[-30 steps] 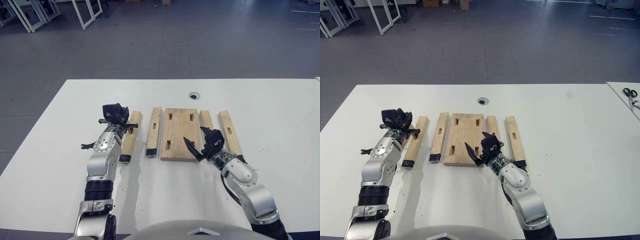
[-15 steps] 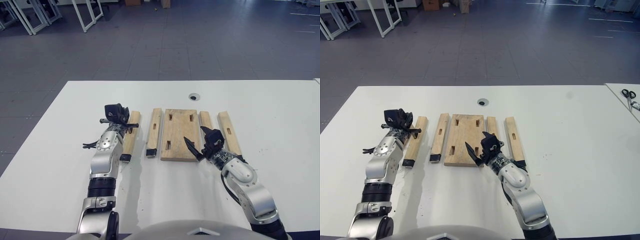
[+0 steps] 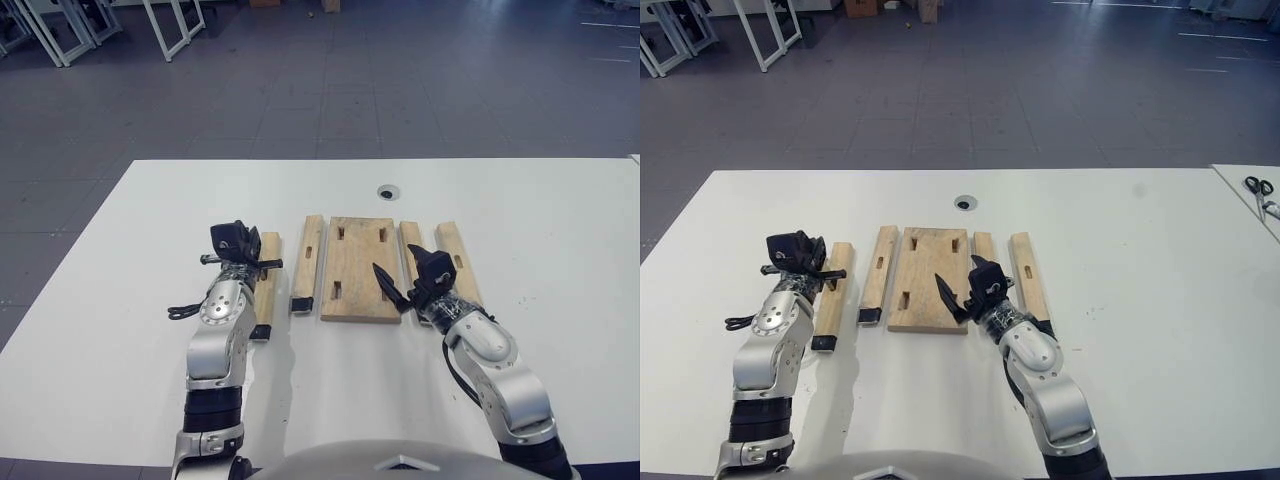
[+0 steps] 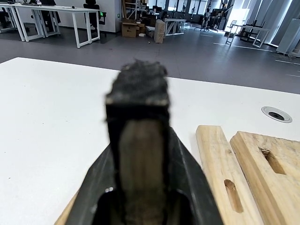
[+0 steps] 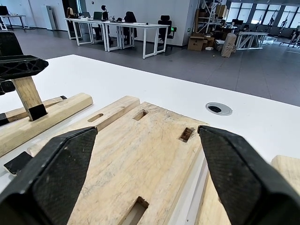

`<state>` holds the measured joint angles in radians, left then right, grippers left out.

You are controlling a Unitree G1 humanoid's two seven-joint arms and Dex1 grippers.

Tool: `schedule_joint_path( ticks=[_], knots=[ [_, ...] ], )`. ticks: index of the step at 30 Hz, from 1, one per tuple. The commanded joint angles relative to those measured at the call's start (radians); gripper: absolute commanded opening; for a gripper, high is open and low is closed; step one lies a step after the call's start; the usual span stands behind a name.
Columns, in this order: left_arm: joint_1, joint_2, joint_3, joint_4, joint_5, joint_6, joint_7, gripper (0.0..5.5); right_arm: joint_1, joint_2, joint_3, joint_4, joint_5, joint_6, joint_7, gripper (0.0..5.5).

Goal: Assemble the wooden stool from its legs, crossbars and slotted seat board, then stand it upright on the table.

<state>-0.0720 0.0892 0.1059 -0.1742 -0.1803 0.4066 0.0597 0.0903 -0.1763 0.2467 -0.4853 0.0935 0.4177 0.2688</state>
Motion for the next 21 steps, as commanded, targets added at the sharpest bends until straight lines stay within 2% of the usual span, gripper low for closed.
schedule_joint_path(
  ticks=[1,2,6,13,16,21],
  knots=[
    [0.019,-0.011,-0.024,0.012,0.026,-0.016,-0.008,1.06,-0.018,0.002,-0.007,0.009,-0.001,-0.009,0.000,3.95],
    [0.024,-0.012,-0.025,0.015,0.030,-0.018,-0.008,1.10,-0.020,0.001,-0.007,0.011,-0.002,-0.010,0.001,3.95],
    [0.021,-0.002,-0.007,-0.012,0.046,-0.002,0.007,1.85,-0.022,0.000,-0.009,0.015,-0.006,-0.011,-0.001,3.95],
    [-0.063,0.051,0.034,-0.170,0.054,0.148,0.012,2.91,-0.006,0.011,-0.002,0.017,-0.018,-0.021,-0.017,3.95],
    [-0.124,0.063,0.056,-0.229,0.030,0.240,0.005,2.98,-0.002,0.015,-0.003,0.017,-0.021,-0.022,-0.025,3.95],
    [-0.428,0.130,0.139,-0.220,-0.066,0.451,-0.021,2.98,0.000,0.019,0.002,0.025,-0.030,-0.022,-0.041,3.95]
  ],
)
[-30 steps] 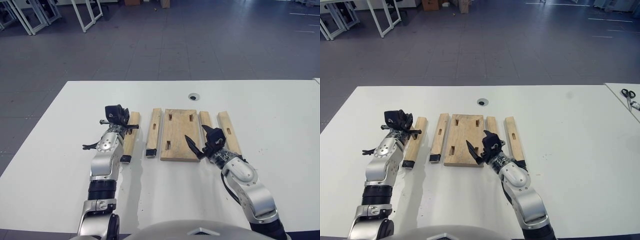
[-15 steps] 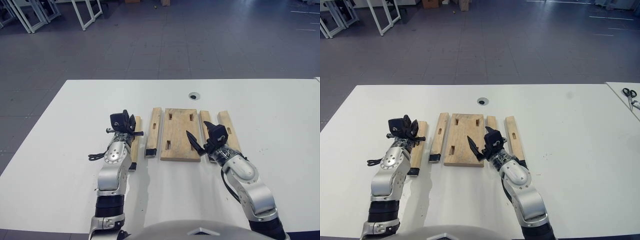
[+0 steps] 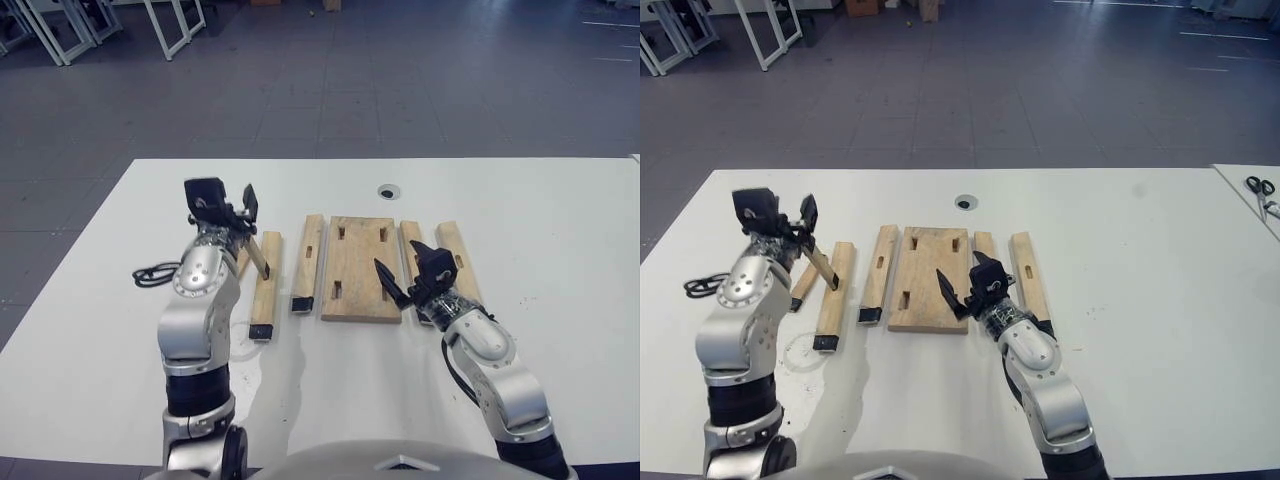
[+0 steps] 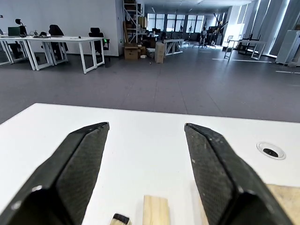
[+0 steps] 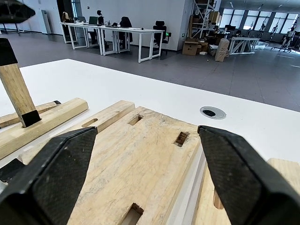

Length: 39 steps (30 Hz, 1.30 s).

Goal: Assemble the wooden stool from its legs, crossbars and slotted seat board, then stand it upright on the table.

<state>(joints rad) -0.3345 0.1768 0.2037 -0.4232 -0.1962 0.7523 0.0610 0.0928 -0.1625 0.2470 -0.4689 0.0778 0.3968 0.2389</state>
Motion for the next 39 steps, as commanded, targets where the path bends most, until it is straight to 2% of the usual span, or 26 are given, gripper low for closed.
schedule_joint_path(
  ticks=[1,4,6,12,15,18,23,24,27,31,32,35,39],
  knots=[
    [-0.207,0.054,0.049,0.056,-0.057,0.119,-0.028,2.98,-0.005,0.004,0.005,0.011,-0.019,0.005,-0.013,3.95],
    [-0.330,0.091,0.054,0.100,-0.076,0.145,-0.046,2.98,-0.016,0.001,0.008,0.022,-0.032,0.025,-0.018,3.95],
    [-0.341,0.099,0.048,0.127,-0.077,0.146,-0.056,2.98,-0.024,0.001,0.006,0.030,-0.033,0.026,-0.015,3.95],
    [-0.032,0.053,-0.048,0.222,-0.036,0.122,-0.085,2.98,-0.036,0.001,-0.004,0.040,-0.032,0.031,-0.008,3.95],
    [0.064,0.035,-0.057,0.211,-0.025,0.114,-0.078,2.98,-0.035,0.002,-0.007,0.039,-0.033,0.033,-0.010,3.95],
    [0.018,0.025,-0.045,0.160,-0.046,0.133,-0.080,2.98,-0.030,0.006,-0.008,0.038,-0.033,0.034,-0.016,3.95],
    [-0.157,0.077,0.011,0.021,-0.054,0.170,-0.062,2.98,-0.021,0.011,-0.004,0.034,-0.034,0.038,-0.020,3.95],
    [-0.163,0.083,0.027,-0.037,-0.068,0.203,-0.064,3.17,-0.017,0.011,-0.004,0.031,-0.034,0.038,-0.020,3.95],
    [-0.012,0.088,0.020,-0.301,-0.085,0.333,-0.060,3.71,0.001,0.006,-0.008,0.016,-0.033,0.040,-0.020,3.95],
    [0.467,0.036,-0.084,-0.601,-0.088,0.427,-0.032,4.40,0.027,-0.001,-0.015,-0.003,-0.034,0.042,-0.020,3.95],
    [0.538,0.023,-0.101,-0.617,-0.093,0.432,-0.025,4.65,0.030,-0.005,-0.015,-0.005,-0.034,0.043,-0.017,3.95],
    [0.671,-0.018,-0.139,-0.599,-0.085,0.442,-0.014,4.65,0.031,-0.014,-0.015,-0.008,-0.033,0.047,-0.007,3.95],
    [0.720,-0.035,-0.149,-0.410,-0.043,0.363,-0.013,4.65,0.020,-0.024,-0.014,-0.008,-0.031,0.058,0.004,3.95]
  ],
)
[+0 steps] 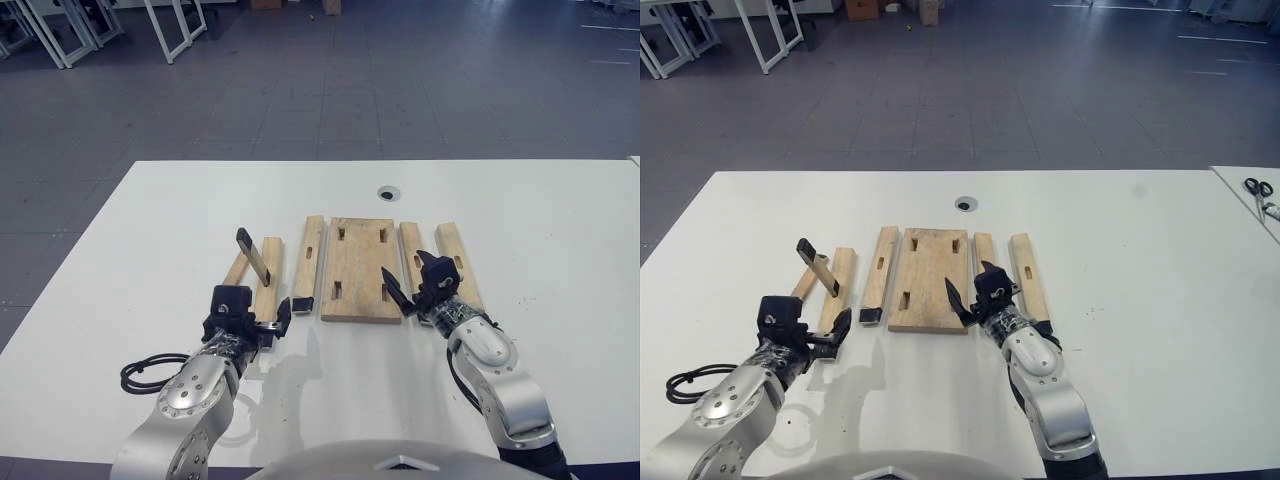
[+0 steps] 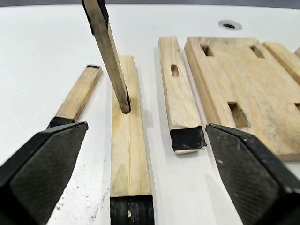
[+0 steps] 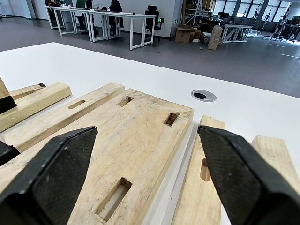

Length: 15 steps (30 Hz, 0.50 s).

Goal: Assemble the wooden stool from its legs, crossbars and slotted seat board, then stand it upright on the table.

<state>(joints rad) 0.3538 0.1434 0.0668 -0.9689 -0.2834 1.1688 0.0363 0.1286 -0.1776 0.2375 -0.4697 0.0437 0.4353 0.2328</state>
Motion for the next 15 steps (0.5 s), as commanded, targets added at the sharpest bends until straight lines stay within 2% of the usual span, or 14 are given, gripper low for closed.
schedule_joint_path(
  ticks=[1,3,9,15],
  knots=[
    [0.046,0.008,-0.023,0.174,0.060,-0.081,0.006,4.65,-0.018,-0.010,-0.006,-0.008,0.003,0.022,0.013,3.95],
    [0.066,0.007,-0.039,0.262,0.073,-0.133,-0.015,4.65,-0.020,-0.012,-0.009,-0.009,0.002,0.024,0.014,3.95],
    [0.092,0.004,-0.076,0.363,0.090,-0.279,-0.051,3.69,-0.036,-0.018,-0.018,0.002,0.002,0.025,0.017,3.95],
    [0.076,0.028,-0.110,0.486,0.150,-0.428,-0.069,2.70,-0.219,0.072,-0.193,0.019,0.081,0.275,-0.101,3.95]
  ],
)
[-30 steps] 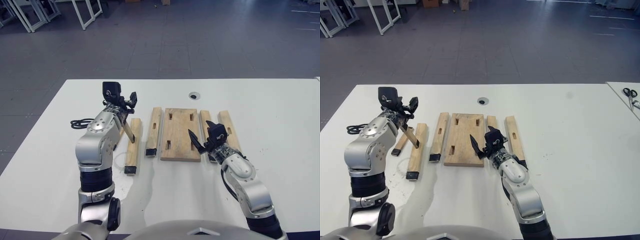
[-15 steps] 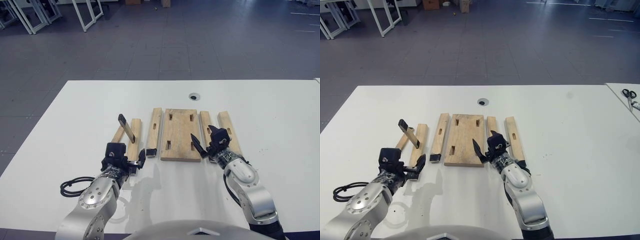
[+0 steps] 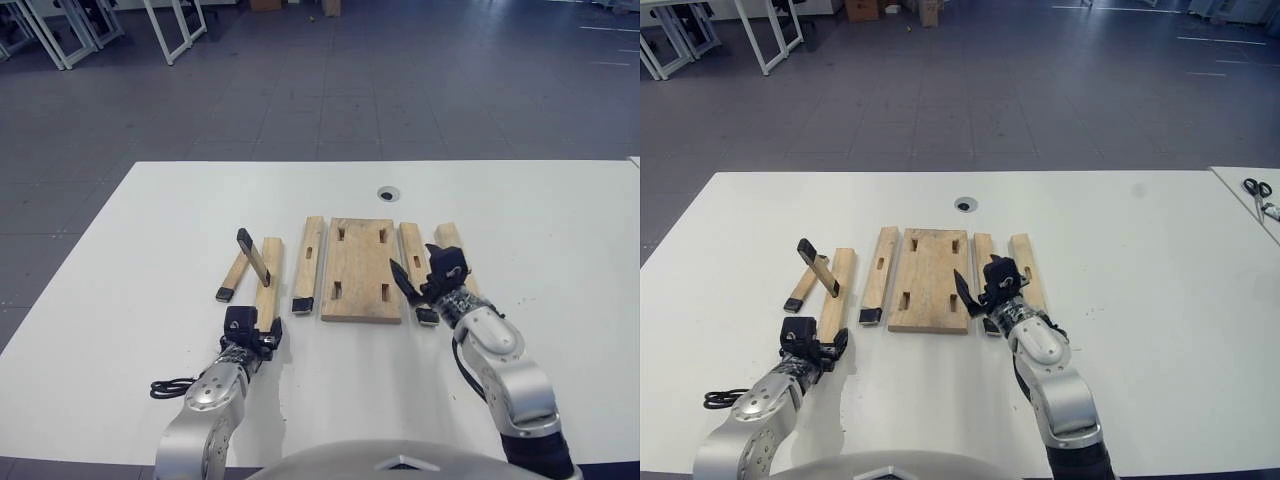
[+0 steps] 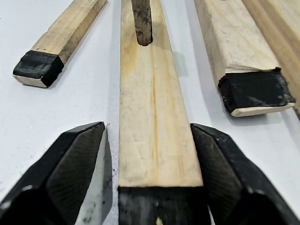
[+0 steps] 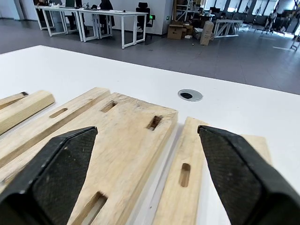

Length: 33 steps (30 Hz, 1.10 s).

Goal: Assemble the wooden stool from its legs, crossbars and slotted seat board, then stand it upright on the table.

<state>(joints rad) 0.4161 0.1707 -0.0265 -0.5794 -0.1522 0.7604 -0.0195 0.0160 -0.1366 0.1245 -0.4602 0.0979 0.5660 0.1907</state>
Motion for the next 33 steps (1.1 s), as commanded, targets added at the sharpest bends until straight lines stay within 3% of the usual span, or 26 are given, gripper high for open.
schedule_joint_path(
  ticks=[1,5,10,14,17,20,23,30,33],
  knots=[
    [0.013,-0.006,-0.012,0.123,0.023,-0.042,-0.008,2.56,-0.138,0.040,-0.106,0.008,0.045,0.191,-0.069,3.95],
    [-0.055,-0.043,0.074,0.110,-0.002,-0.118,0.021,2.04,-0.201,0.043,-0.167,-0.005,0.115,0.289,-0.056,3.95],
    [-0.359,-0.052,0.255,-0.023,-0.192,-0.141,-0.013,2.04,-0.267,0.086,-0.271,0.005,0.299,0.389,0.000,4.79],
    [-0.535,-0.080,0.344,0.030,-0.817,0.084,-0.145,2.04,-0.368,0.212,-0.504,0.061,0.796,0.657,0.034,5.01],
    [-0.560,-0.035,0.368,0.151,-1.283,0.183,-0.189,2.04,-0.458,0.194,-0.584,0.162,1.202,0.717,-0.051,5.01],
    [-0.572,0.027,0.343,0.192,-1.517,0.224,-0.218,2.04,-0.483,0.138,-0.561,0.232,1.418,0.701,-0.150,5.01],
    [-0.557,0.075,0.296,0.188,-1.600,0.250,-0.223,2.04,-0.480,0.079,-0.498,0.267,1.607,0.651,-0.248,5.01],
    [-0.512,0.145,0.195,0.199,-1.575,0.241,-0.235,2.04,-0.485,-0.048,-0.322,0.277,1.871,0.528,-0.363,5.01],
    [-0.490,0.167,0.176,0.207,-1.529,0.234,-0.264,2.04,-0.495,-0.078,-0.296,0.283,1.874,0.533,-0.306,4.46]
  ],
)
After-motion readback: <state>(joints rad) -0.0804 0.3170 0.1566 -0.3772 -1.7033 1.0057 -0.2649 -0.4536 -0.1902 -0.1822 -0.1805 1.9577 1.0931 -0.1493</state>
